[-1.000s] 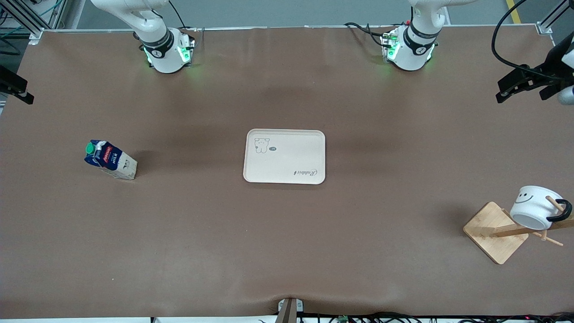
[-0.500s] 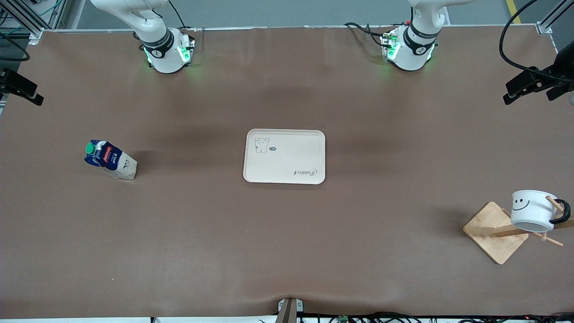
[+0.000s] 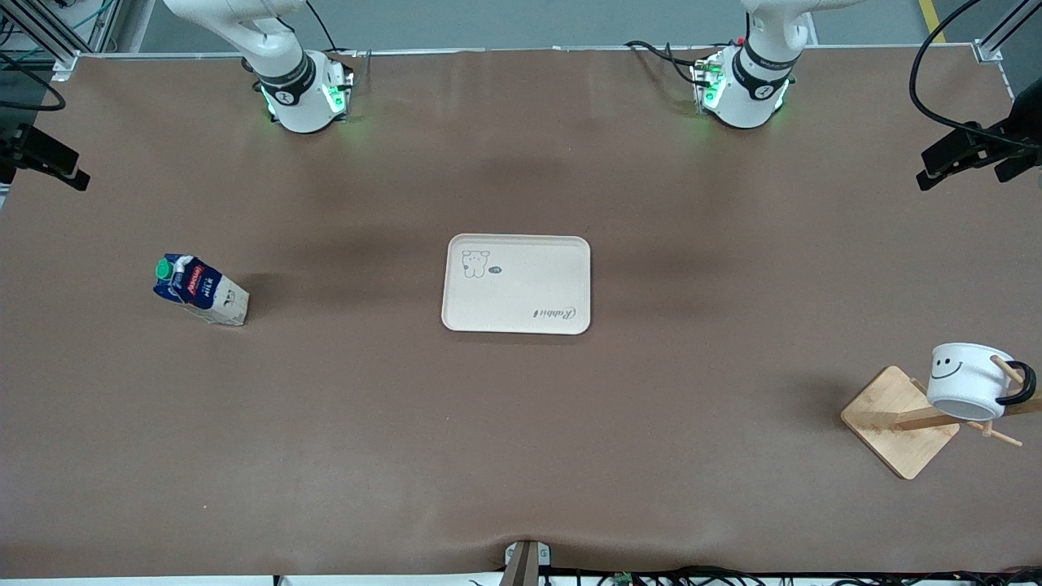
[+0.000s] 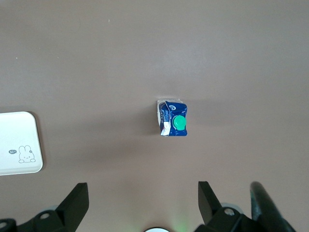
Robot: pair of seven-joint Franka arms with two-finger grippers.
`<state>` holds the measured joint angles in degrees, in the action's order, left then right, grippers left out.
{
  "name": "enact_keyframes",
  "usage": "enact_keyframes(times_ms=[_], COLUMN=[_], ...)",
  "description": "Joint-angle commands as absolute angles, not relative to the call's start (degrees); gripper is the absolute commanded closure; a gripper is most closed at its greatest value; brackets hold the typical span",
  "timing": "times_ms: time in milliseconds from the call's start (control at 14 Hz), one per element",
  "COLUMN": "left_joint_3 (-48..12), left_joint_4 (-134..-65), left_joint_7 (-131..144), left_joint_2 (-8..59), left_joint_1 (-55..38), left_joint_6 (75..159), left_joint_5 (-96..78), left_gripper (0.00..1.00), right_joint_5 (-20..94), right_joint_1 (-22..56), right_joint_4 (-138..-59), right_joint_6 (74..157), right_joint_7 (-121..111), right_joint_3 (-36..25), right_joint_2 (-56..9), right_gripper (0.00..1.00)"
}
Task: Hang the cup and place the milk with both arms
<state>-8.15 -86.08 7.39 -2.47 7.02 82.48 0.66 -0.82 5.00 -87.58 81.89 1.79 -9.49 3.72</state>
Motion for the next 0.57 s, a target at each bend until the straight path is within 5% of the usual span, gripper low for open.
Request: enact_keyframes(times_ms=[0,500], left_joint_3=[-8.17,-8.17], left_joint_4=[-84.9,-84.9], left_joint_7=[10.28,10.37], left_joint_2=[-1.93,-2.02], left_joint_1=[7.12,7.12], left_joint_6=[82.44,82.18], left_joint_5=[0.44,0.44], left_gripper=[0.0,0.0], right_joint_5=[-1.05,-1.05], right_joint_1=[4.83,3.87], right_joint_4=[-87.1,-86.92], right_joint_6=[80.95,80.86], right_joint_7=[2.72,2.81], right_joint_3=[-9.58,-9.84], right_joint_2=[3.96,3.87], right_gripper=[0.0,0.0])
